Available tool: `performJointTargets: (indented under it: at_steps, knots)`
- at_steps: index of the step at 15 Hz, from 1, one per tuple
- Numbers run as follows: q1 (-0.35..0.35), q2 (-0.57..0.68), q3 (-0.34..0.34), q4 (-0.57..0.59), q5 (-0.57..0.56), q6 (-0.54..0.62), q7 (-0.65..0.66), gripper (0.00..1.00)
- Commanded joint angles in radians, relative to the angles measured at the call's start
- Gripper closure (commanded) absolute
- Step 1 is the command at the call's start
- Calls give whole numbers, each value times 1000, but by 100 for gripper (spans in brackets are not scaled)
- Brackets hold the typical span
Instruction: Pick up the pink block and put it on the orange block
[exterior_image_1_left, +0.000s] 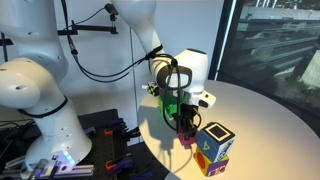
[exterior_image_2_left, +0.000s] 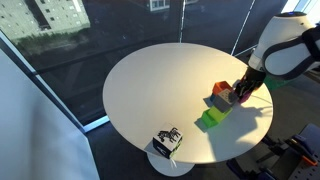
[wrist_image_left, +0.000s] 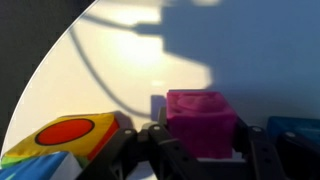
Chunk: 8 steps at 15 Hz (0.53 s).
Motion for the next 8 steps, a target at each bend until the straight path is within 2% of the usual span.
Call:
performJointTargets:
  at_steps: [1, 8]
  knots:
    - [15, -57, -16, 13, -35, -81, 63, 69]
    - [9, -163, -2, 18, -43, -202, 114, 69]
